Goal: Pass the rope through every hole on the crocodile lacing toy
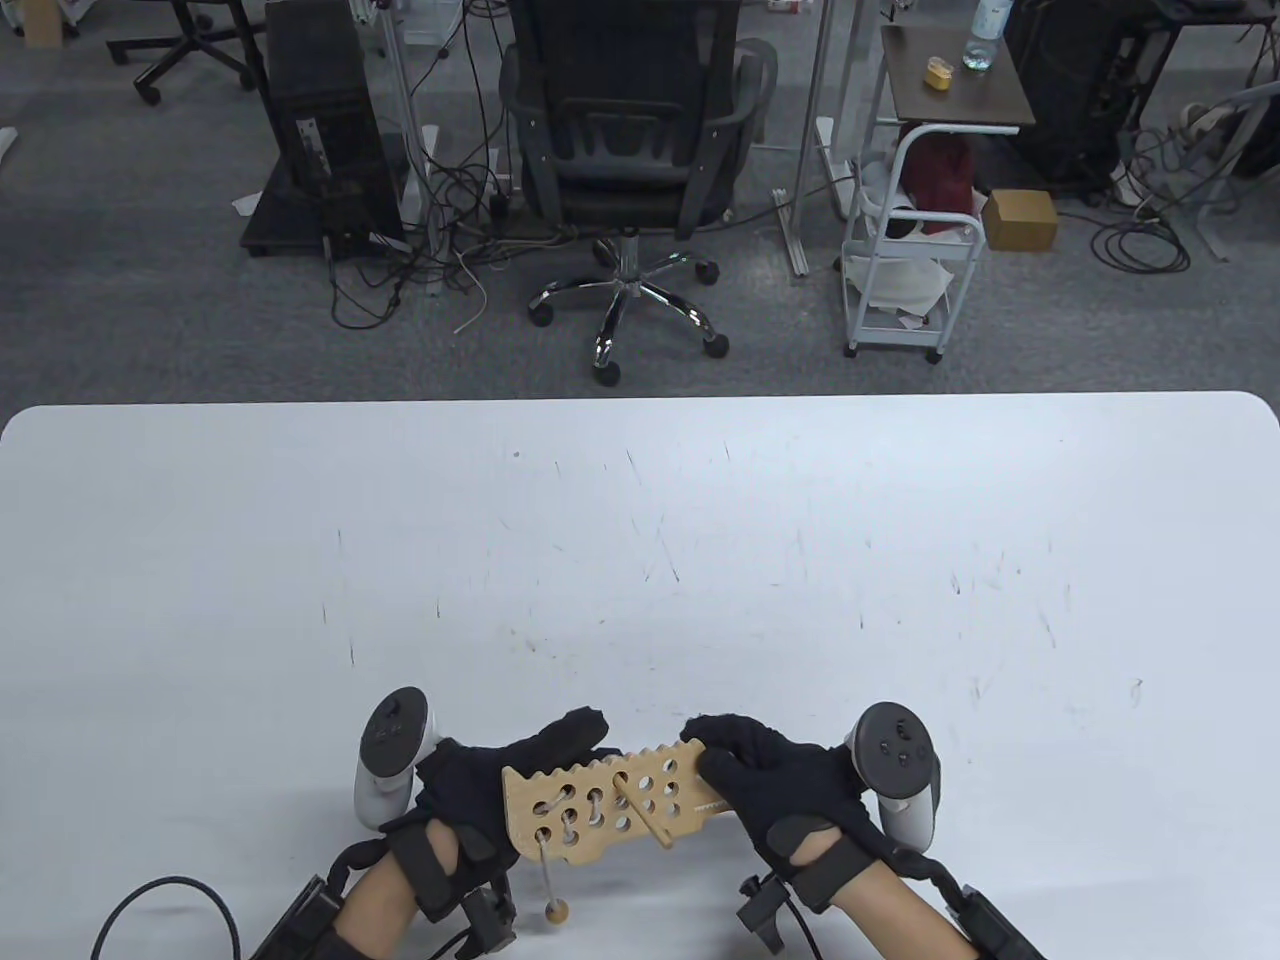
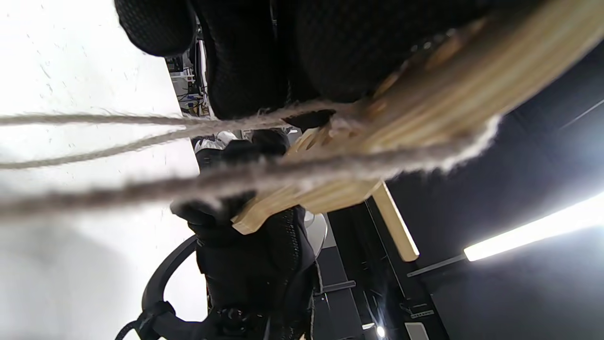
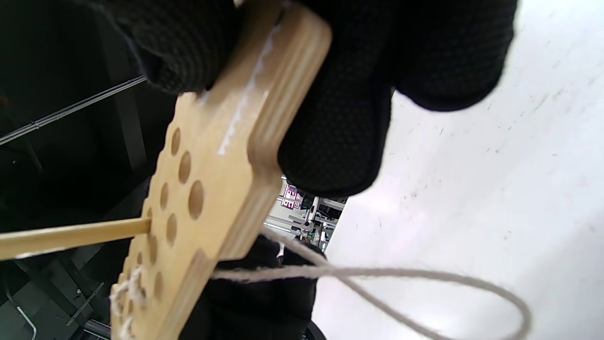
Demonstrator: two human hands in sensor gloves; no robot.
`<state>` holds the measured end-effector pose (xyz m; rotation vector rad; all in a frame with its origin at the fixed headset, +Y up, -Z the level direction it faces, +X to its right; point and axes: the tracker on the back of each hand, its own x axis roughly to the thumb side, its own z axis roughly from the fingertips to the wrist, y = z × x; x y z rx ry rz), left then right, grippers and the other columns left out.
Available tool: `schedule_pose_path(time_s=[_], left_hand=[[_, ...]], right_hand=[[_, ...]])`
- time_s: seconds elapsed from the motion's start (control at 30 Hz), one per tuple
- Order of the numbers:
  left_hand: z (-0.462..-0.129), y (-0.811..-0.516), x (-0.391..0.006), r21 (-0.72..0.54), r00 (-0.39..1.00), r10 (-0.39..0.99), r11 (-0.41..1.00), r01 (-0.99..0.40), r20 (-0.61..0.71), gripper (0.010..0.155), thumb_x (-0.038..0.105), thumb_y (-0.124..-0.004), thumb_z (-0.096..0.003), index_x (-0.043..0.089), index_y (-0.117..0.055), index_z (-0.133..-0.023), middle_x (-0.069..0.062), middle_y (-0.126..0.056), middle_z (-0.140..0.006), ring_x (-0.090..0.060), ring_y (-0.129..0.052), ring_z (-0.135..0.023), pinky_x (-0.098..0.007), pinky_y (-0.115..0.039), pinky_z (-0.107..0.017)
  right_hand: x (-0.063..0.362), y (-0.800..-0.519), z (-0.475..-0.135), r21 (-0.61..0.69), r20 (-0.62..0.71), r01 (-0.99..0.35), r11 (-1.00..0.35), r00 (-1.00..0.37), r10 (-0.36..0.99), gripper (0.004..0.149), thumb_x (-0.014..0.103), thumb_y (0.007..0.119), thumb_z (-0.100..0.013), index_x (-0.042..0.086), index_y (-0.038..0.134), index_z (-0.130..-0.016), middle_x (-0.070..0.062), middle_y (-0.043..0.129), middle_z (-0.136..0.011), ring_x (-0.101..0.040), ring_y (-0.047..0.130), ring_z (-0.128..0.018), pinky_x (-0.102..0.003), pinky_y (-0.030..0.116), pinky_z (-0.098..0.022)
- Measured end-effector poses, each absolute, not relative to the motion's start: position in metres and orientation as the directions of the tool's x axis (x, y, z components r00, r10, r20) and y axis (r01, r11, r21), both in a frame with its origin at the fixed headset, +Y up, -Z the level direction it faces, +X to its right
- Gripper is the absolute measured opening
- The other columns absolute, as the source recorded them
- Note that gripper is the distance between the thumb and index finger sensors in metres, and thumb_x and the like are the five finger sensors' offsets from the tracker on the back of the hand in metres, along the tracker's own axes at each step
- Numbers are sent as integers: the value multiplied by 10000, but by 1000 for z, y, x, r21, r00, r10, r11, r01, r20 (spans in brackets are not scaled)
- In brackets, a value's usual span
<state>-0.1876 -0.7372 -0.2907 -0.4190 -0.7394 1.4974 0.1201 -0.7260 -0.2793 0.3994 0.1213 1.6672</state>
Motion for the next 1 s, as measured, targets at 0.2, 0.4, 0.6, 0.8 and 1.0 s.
schedule_pose_path(time_s=[0.2, 0.4, 0.6, 0.8, 1.0], left_hand=[[-294, -743, -192, -649, -80, 988, 25, -760, 132, 626, 277, -850, -425, 450, -655, -994, 98, -910, -957, -251, -911, -869, -520, -654, -720], [-297, -747, -196, -618, -62, 992, 17, -786, 107, 612, 291, -836, -434, 431, -659, -1003, 77, -914, -952, -266, -907, -866, -525, -651, -717], [-300, -748, -205, -558, -47, 995, 9, -830, 87, 594, 316, -810, -448, 418, -655, -1013, 62, -911, -952, -272, -899, -865, -522, -648, -717], [-303, -746, -218, -468, -37, 994, 17, -884, 105, 596, 430, -806, -459, 417, -634, -1029, 64, -896, -961, -264, -879, -883, -509, -644, -725], [-302, -742, -233, -381, -79, 991, -30, -924, 111, 619, 492, -758, -477, 382, -584, -1060, 32, -833, -1000, -281, -821, -919, -510, -625, -734]], right_hand=[[122, -726, -280, 320, 181, -943, -92, -35, 983, 452, 332, 792, -431, 129, 805, -835, -76, 1017, -669, -257, 1083, -474, -458, 827, -404], [124, -724, -280, 312, 193, -946, -88, -27, 981, 450, 333, 793, -433, 134, 803, -837, -74, 1016, -674, -255, 1082, -482, -459, 826, -408], [127, -722, -280, 295, 193, -952, -78, -21, 981, 450, 333, 795, -435, 134, 801, -838, -76, 1013, -679, -256, 1080, -484, -458, 825, -411], [131, -722, -281, 275, 188, -958, -77, -25, 982, 451, 333, 796, -435, 135, 801, -840, -76, 1014, -679, -257, 1079, -486, -456, 824, -414], [134, -722, -282, 250, 176, -965, -79, -35, 984, 453, 336, 801, -433, 135, 801, -839, -76, 1014, -679, -258, 1078, -486, -459, 824, -411]])
